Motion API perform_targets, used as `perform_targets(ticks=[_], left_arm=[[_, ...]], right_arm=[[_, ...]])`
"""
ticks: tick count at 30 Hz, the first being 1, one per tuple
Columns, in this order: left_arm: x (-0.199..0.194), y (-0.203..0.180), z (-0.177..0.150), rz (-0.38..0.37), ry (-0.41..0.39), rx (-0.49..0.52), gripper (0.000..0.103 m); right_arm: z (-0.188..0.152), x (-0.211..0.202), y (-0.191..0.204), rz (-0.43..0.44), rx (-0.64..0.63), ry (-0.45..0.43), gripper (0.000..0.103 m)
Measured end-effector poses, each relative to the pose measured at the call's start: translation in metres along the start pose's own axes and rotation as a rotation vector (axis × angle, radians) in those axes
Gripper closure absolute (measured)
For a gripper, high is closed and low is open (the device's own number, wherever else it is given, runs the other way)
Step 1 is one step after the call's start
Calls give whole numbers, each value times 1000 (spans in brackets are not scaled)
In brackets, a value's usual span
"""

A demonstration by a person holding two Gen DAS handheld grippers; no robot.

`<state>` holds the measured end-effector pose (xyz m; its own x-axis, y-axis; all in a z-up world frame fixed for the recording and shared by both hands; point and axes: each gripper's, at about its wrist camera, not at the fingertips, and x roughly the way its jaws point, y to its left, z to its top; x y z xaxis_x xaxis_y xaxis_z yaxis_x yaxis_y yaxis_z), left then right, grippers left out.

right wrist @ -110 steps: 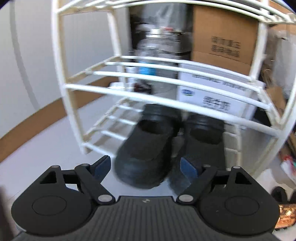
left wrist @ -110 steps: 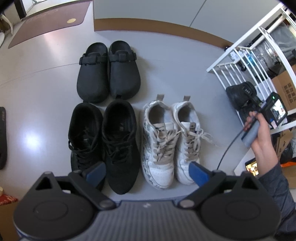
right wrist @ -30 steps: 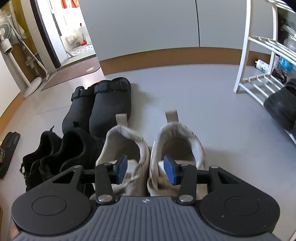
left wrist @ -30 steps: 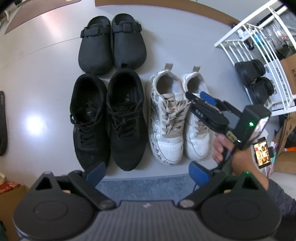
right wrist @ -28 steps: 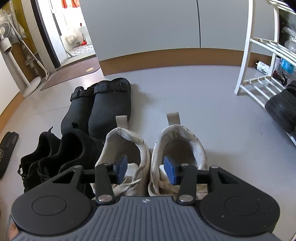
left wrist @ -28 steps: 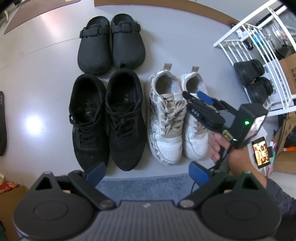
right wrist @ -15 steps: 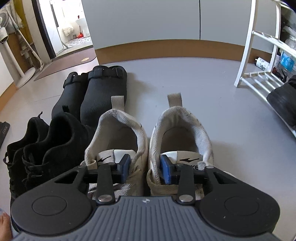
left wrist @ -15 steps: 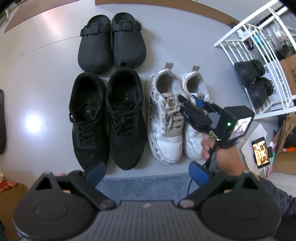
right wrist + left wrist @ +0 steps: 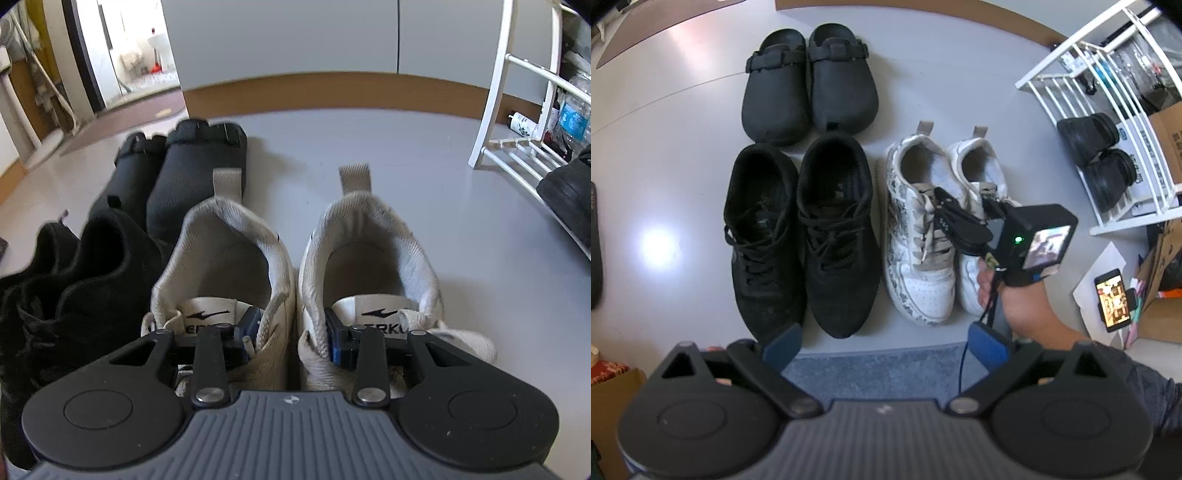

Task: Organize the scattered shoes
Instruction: 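Lower the right tool onto both white sneaker heels and close it, then lift the white sneakers with the right tool and carry them to the rack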

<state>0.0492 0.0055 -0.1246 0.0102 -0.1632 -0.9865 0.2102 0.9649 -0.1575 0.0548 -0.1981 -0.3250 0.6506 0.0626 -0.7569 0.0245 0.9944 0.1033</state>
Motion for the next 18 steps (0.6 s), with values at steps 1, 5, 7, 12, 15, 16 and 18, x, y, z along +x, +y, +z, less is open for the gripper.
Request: perform_targets(ticks=[1, 5, 7, 12, 15, 16, 18], left_arm=[[0, 0, 0, 0, 0, -1, 5], [0, 2, 0, -2, -1, -5, 5], [0, 2, 0, -1, -1, -6, 5], [0, 1, 0, -4, -1, -8, 5], [-1, -1, 0, -6, -8, 0, 5], [0, -1, 1, -5, -8, 0, 5], [1, 0, 1, -1, -6, -5, 5]], right_arm=[[-1, -1, 0, -3, 4, -3, 64], [-4, -3, -3, 8, -1, -20, 65], [-5, -3, -2, 10, -1, -26, 65], [-7, -6, -8, 20, 25, -53, 76], [-7, -8, -10, 30, 25, -69, 79], [-7, -10, -10, 36, 23, -74, 79], [-6, -14, -10, 42, 19, -87, 80]])
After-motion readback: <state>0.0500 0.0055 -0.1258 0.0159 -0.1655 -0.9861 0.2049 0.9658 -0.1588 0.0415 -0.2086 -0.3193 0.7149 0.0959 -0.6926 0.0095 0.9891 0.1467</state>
